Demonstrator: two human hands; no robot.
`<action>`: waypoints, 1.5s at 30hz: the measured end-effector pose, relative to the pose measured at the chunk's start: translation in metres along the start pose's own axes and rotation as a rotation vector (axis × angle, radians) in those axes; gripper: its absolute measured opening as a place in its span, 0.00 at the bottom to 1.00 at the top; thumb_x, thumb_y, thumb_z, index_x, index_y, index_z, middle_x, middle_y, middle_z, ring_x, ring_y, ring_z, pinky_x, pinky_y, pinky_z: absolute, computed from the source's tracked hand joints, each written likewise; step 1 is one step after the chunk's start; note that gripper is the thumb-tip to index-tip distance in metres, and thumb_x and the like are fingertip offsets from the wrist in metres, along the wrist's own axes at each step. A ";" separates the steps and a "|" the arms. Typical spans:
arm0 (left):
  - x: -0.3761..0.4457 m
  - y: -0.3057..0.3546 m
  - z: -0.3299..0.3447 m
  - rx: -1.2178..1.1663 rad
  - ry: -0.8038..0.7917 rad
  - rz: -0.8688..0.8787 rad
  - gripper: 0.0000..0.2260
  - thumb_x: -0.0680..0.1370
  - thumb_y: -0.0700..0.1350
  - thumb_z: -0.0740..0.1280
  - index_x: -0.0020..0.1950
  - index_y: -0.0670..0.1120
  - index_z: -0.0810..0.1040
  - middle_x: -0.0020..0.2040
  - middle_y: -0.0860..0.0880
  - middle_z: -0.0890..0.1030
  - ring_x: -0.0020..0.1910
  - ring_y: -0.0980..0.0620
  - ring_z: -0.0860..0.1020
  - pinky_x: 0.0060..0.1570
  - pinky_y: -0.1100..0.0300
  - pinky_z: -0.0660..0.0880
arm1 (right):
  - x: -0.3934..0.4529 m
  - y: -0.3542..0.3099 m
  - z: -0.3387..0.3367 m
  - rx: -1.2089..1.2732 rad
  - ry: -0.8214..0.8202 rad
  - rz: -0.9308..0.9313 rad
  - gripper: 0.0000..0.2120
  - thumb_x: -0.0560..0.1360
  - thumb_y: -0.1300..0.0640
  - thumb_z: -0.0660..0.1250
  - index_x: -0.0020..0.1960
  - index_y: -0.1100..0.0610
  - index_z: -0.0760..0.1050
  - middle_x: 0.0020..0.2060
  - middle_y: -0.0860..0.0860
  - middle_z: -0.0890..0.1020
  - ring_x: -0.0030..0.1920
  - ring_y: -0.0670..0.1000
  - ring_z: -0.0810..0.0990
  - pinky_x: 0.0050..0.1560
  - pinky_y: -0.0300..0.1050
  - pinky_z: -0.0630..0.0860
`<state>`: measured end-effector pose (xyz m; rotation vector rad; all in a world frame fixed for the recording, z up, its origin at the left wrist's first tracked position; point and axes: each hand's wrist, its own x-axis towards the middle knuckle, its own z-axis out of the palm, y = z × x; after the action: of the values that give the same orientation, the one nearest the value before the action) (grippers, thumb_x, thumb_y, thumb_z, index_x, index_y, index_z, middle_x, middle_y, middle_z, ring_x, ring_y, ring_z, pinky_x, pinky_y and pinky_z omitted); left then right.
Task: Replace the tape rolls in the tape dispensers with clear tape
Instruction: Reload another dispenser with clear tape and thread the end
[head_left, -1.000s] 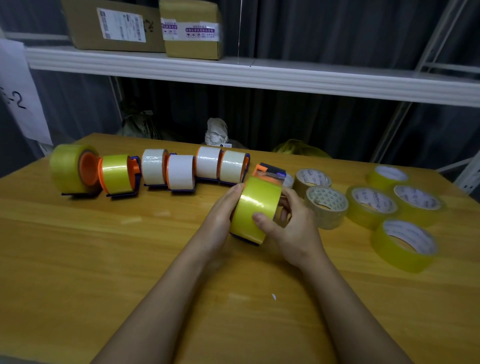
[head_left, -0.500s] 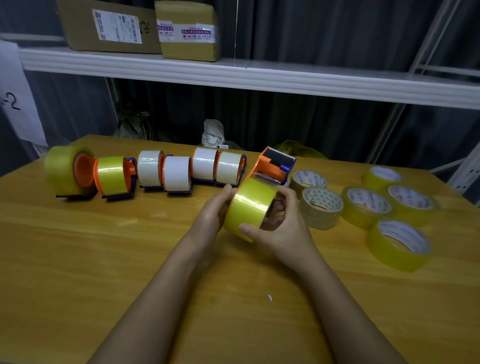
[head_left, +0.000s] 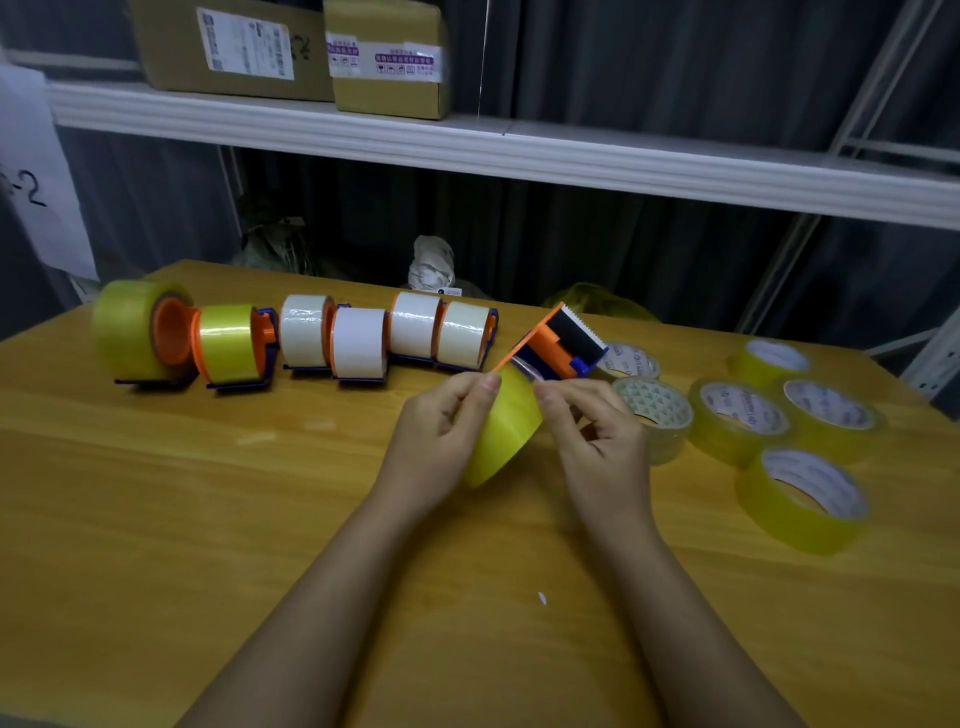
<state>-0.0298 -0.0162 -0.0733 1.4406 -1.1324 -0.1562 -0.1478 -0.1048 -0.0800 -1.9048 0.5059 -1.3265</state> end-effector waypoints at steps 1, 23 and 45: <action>0.000 -0.002 0.000 0.037 0.013 0.010 0.18 0.76 0.60 0.56 0.50 0.51 0.80 0.37 0.48 0.80 0.37 0.50 0.77 0.36 0.47 0.72 | 0.000 0.000 0.001 0.020 0.008 0.009 0.03 0.75 0.50 0.69 0.47 0.46 0.80 0.44 0.46 0.81 0.45 0.42 0.78 0.42 0.29 0.71; -0.003 -0.006 0.001 0.382 -0.096 0.105 0.23 0.76 0.64 0.54 0.52 0.51 0.81 0.35 0.52 0.80 0.32 0.53 0.75 0.27 0.63 0.65 | 0.003 0.020 -0.001 -0.315 0.084 -0.110 0.05 0.75 0.57 0.66 0.43 0.53 0.80 0.39 0.43 0.79 0.44 0.51 0.77 0.49 0.43 0.69; 0.001 -0.002 -0.002 0.188 -0.228 -0.160 0.31 0.65 0.74 0.61 0.49 0.50 0.81 0.42 0.49 0.82 0.41 0.50 0.79 0.41 0.43 0.76 | 0.007 0.020 -0.007 -0.294 0.124 -0.093 0.04 0.75 0.59 0.67 0.43 0.57 0.80 0.38 0.48 0.79 0.42 0.51 0.76 0.42 0.38 0.71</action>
<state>-0.0262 -0.0160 -0.0740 1.7142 -1.2411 -0.3415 -0.1495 -0.1244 -0.0898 -2.1130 0.7153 -1.5046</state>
